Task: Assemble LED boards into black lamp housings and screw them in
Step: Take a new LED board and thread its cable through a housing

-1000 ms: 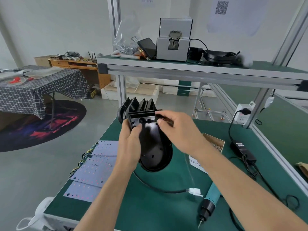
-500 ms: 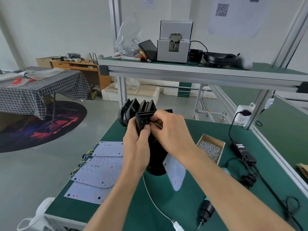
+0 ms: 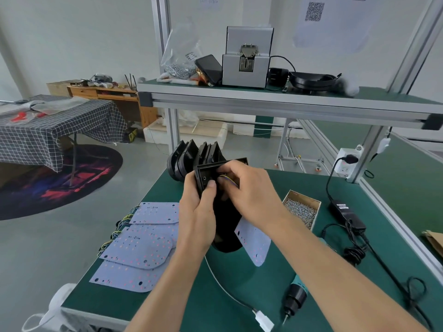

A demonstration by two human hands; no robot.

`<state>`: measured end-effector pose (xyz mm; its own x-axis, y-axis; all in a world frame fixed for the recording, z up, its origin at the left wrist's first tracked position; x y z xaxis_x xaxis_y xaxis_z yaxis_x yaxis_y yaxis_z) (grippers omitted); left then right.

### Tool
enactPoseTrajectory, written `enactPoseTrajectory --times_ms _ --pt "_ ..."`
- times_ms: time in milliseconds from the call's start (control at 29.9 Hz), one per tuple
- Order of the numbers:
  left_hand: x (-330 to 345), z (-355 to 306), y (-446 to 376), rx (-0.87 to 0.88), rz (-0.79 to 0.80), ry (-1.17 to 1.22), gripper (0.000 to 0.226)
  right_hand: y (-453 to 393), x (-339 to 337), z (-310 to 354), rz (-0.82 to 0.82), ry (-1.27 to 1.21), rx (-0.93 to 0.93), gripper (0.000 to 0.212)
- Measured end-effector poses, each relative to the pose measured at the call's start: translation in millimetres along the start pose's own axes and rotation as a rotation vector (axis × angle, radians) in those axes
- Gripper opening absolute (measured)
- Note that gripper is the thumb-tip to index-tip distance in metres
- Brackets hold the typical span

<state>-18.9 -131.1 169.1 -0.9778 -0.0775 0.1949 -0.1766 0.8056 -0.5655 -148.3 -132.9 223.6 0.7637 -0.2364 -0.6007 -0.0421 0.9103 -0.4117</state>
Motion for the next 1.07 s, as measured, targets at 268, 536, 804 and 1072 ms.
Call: enactPoseTrajectory --times_ms 268,536,804,1072 --pt "2 -6 3 0.021 0.016 -0.054 0.015 12 -6 9 -0.202 0.069 -0.033 0.011" --pt "3 -7 3 0.061 0.093 -0.175 0.016 18 4 18 -0.046 0.261 -0.148 0.018" --pt "16 -14 1 0.071 0.129 -0.195 0.021 23 -18 3 -0.334 0.133 0.010 0.017" --pt "16 -12 3 0.082 0.126 -0.215 0.019 22 -8 -6 -0.258 0.040 0.052 0.019"
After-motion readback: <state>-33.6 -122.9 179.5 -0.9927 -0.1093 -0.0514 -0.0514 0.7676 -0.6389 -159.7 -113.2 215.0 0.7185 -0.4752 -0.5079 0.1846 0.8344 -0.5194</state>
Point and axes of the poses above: each hand's wrist, its own y-axis away from the middle knuckle, its own x-axis out of the palm, z = x × y, the point moved 9 cm from there along -y, towards the middle knuckle, and after that the axes turned 8 degrees about x, right-handed, at the moved point
